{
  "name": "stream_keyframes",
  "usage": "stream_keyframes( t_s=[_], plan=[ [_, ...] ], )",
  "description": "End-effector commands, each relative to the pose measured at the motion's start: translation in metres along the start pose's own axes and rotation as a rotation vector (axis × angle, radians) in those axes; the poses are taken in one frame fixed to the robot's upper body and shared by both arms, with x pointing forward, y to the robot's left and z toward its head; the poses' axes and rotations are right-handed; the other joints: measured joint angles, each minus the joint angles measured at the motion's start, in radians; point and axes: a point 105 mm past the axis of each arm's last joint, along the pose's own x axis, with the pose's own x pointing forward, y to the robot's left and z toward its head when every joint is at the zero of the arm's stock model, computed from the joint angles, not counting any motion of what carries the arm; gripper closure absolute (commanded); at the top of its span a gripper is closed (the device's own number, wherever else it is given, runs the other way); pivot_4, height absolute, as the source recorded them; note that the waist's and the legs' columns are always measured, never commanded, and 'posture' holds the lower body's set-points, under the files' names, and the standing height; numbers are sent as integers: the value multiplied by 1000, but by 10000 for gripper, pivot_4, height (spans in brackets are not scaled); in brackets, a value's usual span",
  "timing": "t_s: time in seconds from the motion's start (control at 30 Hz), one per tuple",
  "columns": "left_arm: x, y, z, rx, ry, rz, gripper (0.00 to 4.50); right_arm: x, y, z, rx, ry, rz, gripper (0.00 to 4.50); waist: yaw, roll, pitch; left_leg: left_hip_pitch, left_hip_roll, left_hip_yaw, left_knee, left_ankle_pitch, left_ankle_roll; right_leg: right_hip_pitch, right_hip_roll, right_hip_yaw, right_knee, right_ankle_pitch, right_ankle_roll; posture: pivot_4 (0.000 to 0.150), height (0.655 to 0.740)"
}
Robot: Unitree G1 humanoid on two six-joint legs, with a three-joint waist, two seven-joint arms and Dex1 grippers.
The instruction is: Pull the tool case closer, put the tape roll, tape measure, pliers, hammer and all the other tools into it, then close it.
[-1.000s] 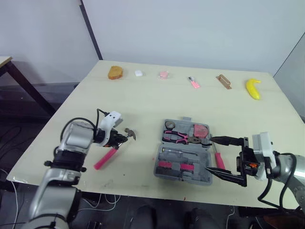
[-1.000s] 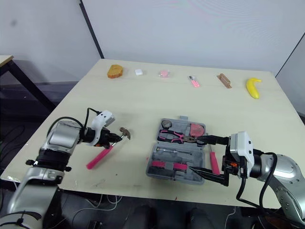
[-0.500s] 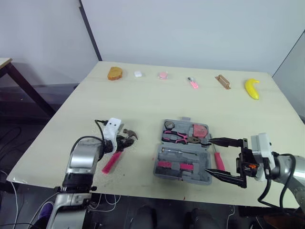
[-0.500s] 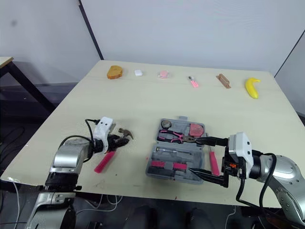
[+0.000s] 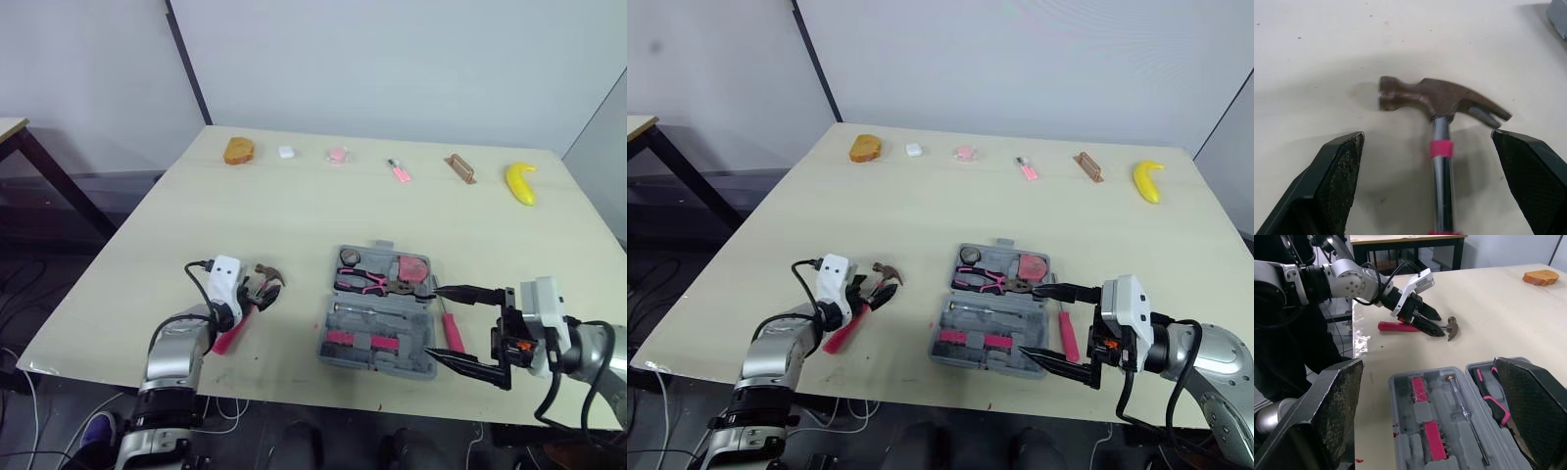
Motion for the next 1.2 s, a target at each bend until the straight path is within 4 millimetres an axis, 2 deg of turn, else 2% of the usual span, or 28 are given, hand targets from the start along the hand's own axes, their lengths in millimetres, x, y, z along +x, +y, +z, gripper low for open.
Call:
stream_keyframes(
  t_s=[0.03,0.07,0.23,0.27,0.3,0.33,0.47,0.6,0.67,0.73,0.83,1.03,1.1,1.2],
  plan=[
    [6,-9,-2,17,2,-16,6221,-1,0,8,-40,-8,10,0,0,1,0,0,0,0,0,0,0,0,0,0,0,0,0,1500,7400],
    [7,-10,-3,21,4,-21,8222,-1,0,9,-40,-8,10,0,0,1,-1,0,0,0,0,0,0,0,0,0,0,0,0,1500,7400],
    [8,-8,-5,18,5,0,33025,-1,-1,9,-40,-7,9,0,1,2,-2,0,0,0,0,0,0,0,0,0,0,0,0,1500,7400],
    [7,-7,-5,17,3,1,35703,-1,-1,9,-40,-7,8,0,0,3,-2,1,0,0,0,0,0,0,0,0,0,0,0,1500,7400],
    [7,-6,-5,18,1,4,41877,-1,-1,9,-39,-7,7,0,0,3,-2,1,0,0,0,0,0,0,0,0,0,0,0,1500,7400],
    [7,-6,-5,17,-2,5,43055,-1,-1,9,-38,-7,7,0,0,4,-2,1,0,0,0,0,0,0,0,0,0,0,0,1500,7400],
    [4,-3,-2,18,-42,-17,43056,1,2,8,-34,-9,10,0,0,8,-5,1,0,1,0,0,0,1,0,1,0,0,0,1500,7400],
    [-11,-10,21,15,-135,-150,43123,3,6,11,-39,-34,30,0,-2,8,-5,1,0,1,-1,0,0,1,0,0,0,0,0,1500,7400],
    [-20,-23,34,47,-165,-275,44871,3,6,13,-41,-41,32,0,-2,7,-4,0,0,1,-1,0,0,0,0,0,-1,0,0,1500,7400],
    [-34,-48,48,93,-145,-482,44924,2,5,12,-42,-41,28,0,-2,5,-3,0,0,0,-1,0,0,0,0,0,-1,0,0,1500,7400],
    [-48,-78,54,190,-76,-701,44925,0,4,9,-40,-32,21,0,1,4,-2,0,0,0,-1,0,0,0,-1,-1,0,0,0,1500,7400],
    [-34,-128,89,373,-18,-863,44925,-14,1,4,-33,10,-46,0,5,4,-2,-2,-2,0,0,0,0,1,1,1,-1,0,0,1500,7400],
    [-29,-143,90,465,55,-887,44925,-19,2,3,-29,21,-70,0,1,4,-2,-2,-2,0,0,0,0,1,3,2,-2,0,0,1500,7400],
    [-26,-160,92,505,90,-948,44925,-23,4,3,-22,30,-93,0,-6,4,-2,-1,-1,-1,-1,0,0,0,5,6,-1,0,0,1500,7400]
  ],
)
